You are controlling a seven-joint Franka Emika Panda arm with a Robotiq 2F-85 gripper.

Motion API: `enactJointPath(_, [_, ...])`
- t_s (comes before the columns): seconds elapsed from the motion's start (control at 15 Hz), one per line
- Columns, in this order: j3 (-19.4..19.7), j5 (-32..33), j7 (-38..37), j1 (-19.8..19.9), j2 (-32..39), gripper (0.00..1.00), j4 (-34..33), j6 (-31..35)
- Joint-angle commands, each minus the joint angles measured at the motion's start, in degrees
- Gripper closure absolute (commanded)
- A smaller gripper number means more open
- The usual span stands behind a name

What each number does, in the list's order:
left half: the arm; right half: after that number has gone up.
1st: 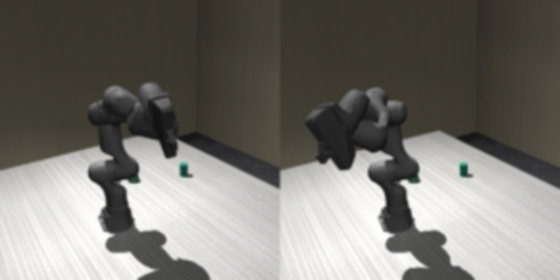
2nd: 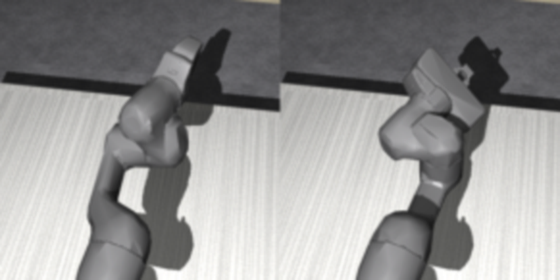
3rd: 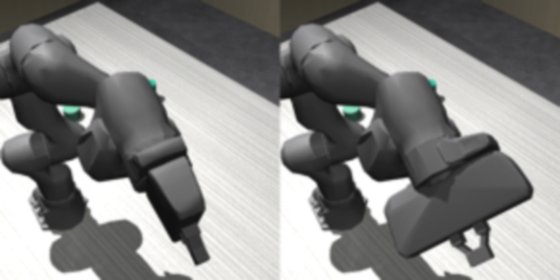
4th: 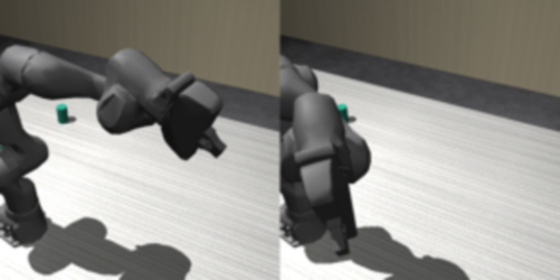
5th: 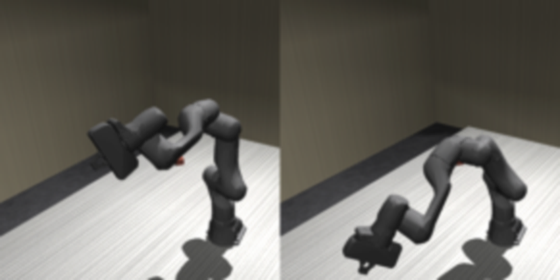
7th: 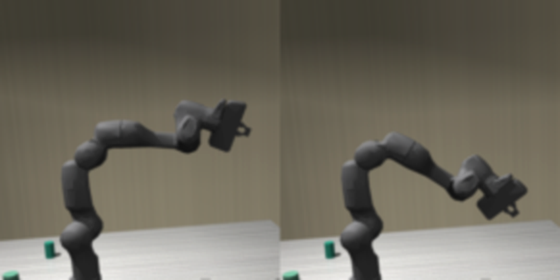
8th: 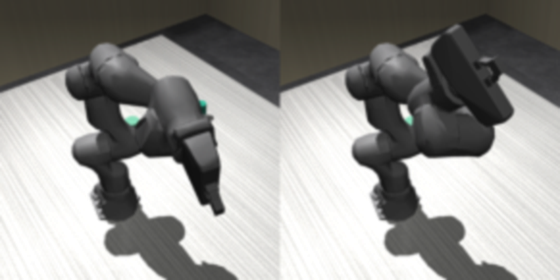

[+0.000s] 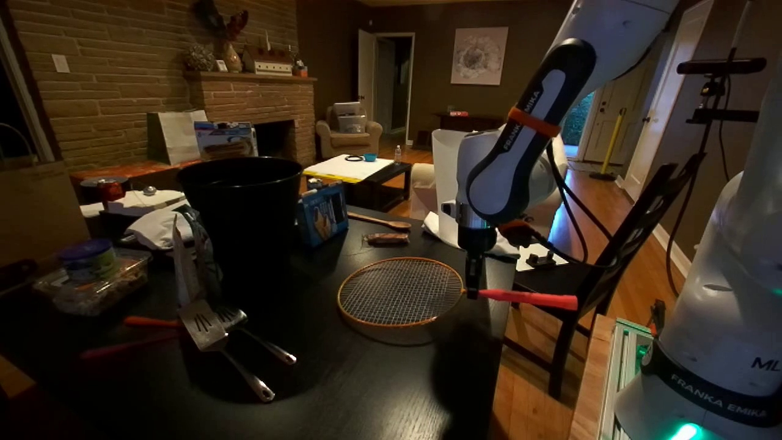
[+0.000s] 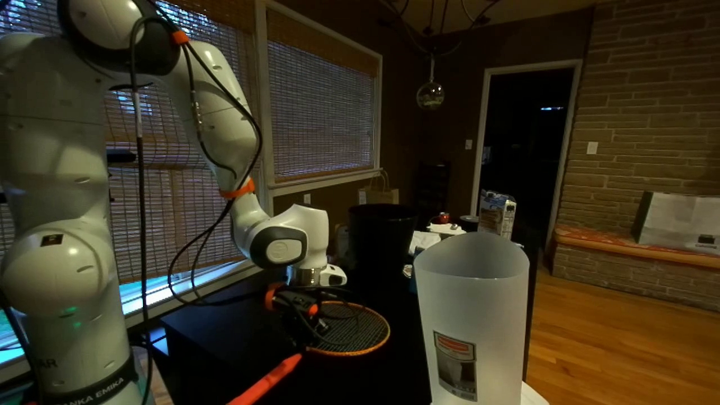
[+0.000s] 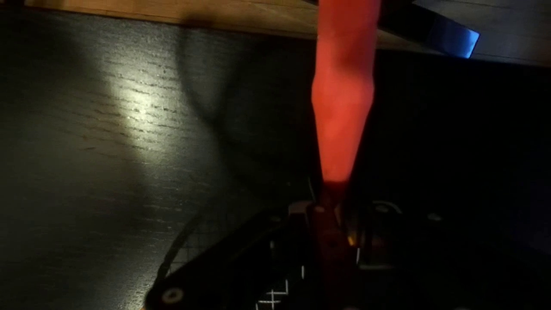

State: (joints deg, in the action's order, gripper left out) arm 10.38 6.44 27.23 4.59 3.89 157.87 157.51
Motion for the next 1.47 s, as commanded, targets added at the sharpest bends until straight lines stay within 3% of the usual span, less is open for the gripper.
enactJointPath(0.0, [-1.04,2.92,-3.63,1.22,1.90,0.97,-0.04,1.66])
enactJointPath(0.8, [-1.73,4.04,-5.83,1.14,4.08,0.97,-0.08,1.51])
enactJointPath(0.87, [-1.85,3.90,-5.64,1.17,4.09,0.68,-0.09,1.25])
enactJointPath(1.4, [-2.74,2.99,-4.93,1.21,2.02,0.12,-0.13,0.15])
